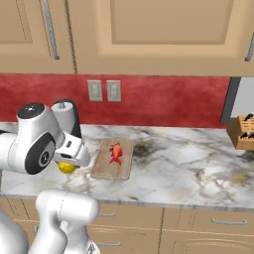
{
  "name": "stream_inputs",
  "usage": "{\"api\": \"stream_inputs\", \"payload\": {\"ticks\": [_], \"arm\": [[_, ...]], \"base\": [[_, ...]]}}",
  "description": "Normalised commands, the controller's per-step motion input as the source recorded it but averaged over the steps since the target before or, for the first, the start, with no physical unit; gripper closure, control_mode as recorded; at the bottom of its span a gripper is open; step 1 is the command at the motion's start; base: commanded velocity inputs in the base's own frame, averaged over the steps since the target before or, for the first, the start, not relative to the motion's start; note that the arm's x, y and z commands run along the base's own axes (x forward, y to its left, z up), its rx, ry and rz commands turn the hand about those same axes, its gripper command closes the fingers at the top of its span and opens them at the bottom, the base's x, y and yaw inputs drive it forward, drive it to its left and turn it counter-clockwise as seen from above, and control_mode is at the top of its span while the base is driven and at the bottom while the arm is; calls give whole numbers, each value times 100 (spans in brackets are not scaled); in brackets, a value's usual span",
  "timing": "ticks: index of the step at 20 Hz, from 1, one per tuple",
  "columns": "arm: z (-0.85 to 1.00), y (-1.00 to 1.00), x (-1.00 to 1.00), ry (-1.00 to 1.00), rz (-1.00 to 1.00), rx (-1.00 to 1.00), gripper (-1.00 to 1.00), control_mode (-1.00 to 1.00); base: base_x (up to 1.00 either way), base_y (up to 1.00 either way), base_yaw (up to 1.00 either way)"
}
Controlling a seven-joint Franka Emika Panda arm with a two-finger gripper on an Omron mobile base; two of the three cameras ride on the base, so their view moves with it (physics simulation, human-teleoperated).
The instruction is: Retrieve a lemon from the fridge and place it on the cutting board with the fish.
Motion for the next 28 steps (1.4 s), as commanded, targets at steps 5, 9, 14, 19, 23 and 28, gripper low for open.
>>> {"api": "stream_inputs", "payload": {"ticks": [5,9,14,19,23,28], "arm": [[-35,0,69,0,0,4,100,-100],[-36,0,48,0,-1,5,100,-100],[-42,5,63,2,-9,1,100,-100],[-30,0,88,14,-18,0,100,-100],[-38,0,86,18,-16,0,100,-100],[-42,0,76,16,-8,0,100,-100]], "base": [[0,0,0],[0,0,0],[0,0,0],[0,0,0],[0,0,0],[0,0,0]]}}
